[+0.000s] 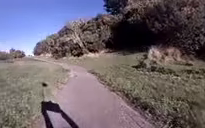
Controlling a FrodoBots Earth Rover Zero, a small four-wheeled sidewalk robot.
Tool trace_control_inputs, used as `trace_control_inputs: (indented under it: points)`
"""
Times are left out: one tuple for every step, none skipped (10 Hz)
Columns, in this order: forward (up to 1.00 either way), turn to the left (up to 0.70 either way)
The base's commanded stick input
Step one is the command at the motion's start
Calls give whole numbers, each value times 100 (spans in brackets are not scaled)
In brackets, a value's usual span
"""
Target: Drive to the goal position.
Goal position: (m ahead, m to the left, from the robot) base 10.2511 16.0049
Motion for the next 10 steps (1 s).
trace_control_inputs:
  points:
    - [100,1]
    - [100,1]
    - [100,1]
    - [100,1]
    - [100,1]
    - [100,1]
    - [100,1]
    - [100,15]
    - [100,1]
    - [100,1]
